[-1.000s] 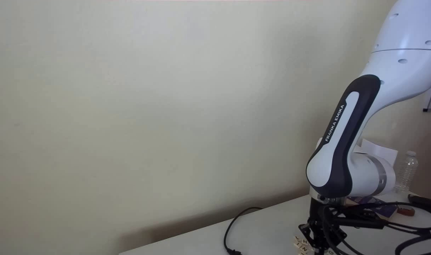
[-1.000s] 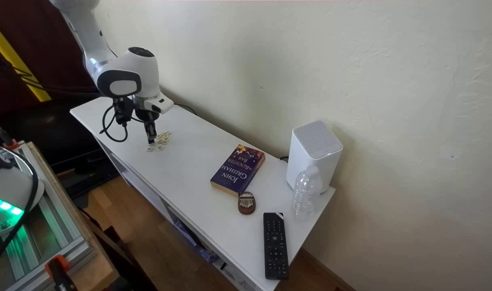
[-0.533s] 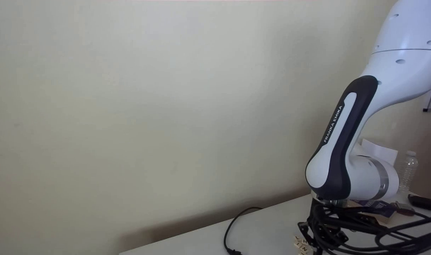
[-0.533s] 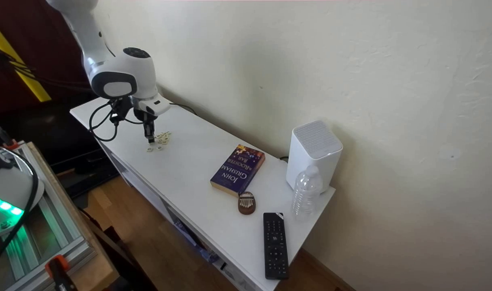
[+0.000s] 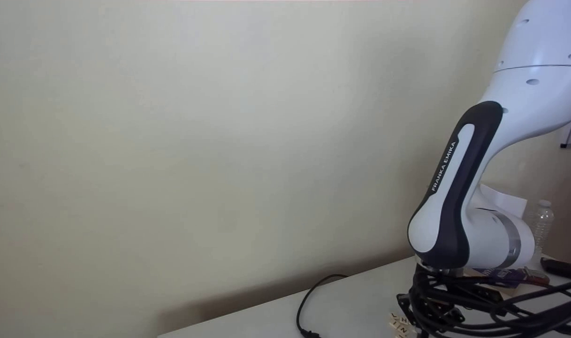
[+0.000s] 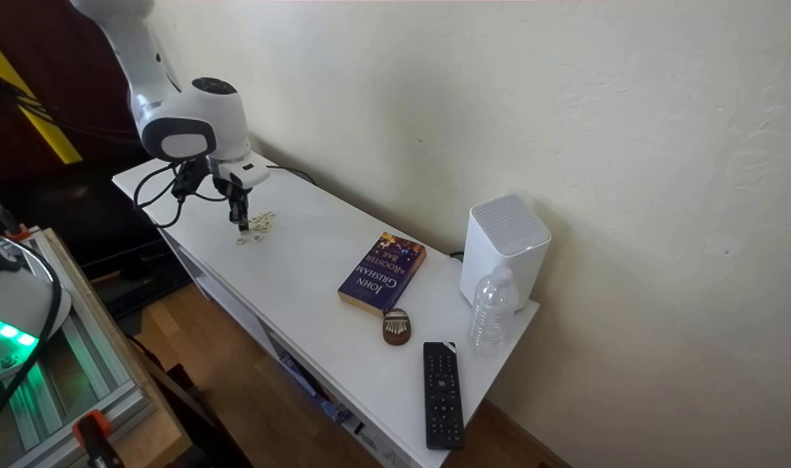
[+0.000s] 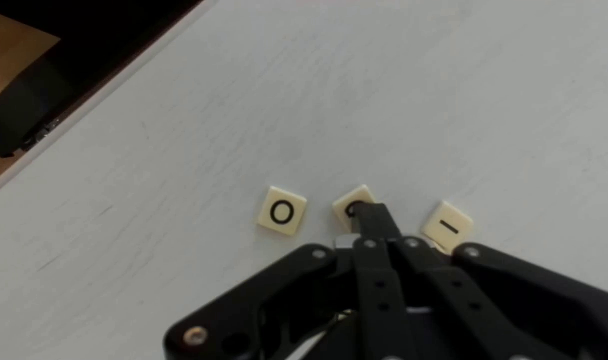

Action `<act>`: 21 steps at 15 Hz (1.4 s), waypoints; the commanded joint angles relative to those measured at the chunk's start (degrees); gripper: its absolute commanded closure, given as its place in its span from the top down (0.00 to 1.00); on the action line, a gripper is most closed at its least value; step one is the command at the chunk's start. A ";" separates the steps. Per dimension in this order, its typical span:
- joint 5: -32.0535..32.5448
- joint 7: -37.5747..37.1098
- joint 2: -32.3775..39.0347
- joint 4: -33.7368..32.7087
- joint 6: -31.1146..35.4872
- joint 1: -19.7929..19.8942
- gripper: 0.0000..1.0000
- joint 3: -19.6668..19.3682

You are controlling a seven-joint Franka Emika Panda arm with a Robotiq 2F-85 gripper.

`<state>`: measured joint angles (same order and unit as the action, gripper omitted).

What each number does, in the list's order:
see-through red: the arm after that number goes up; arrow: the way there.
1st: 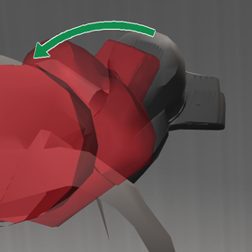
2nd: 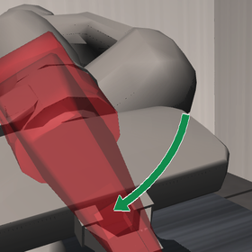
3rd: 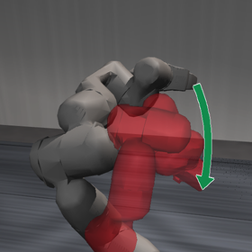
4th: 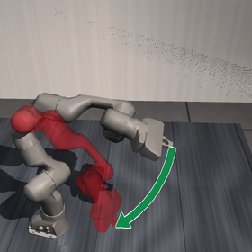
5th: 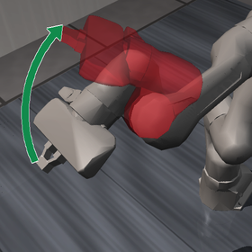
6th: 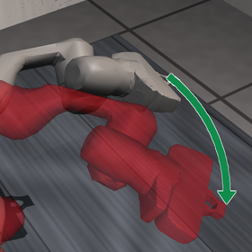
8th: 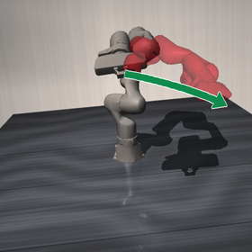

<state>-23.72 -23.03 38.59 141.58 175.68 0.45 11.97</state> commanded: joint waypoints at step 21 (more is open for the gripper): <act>-0.86 -3.00 0.67 4.96 3.92 -1.59 0.00 -3.08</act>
<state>-24.14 -25.97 37.48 145.90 178.78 0.39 10.78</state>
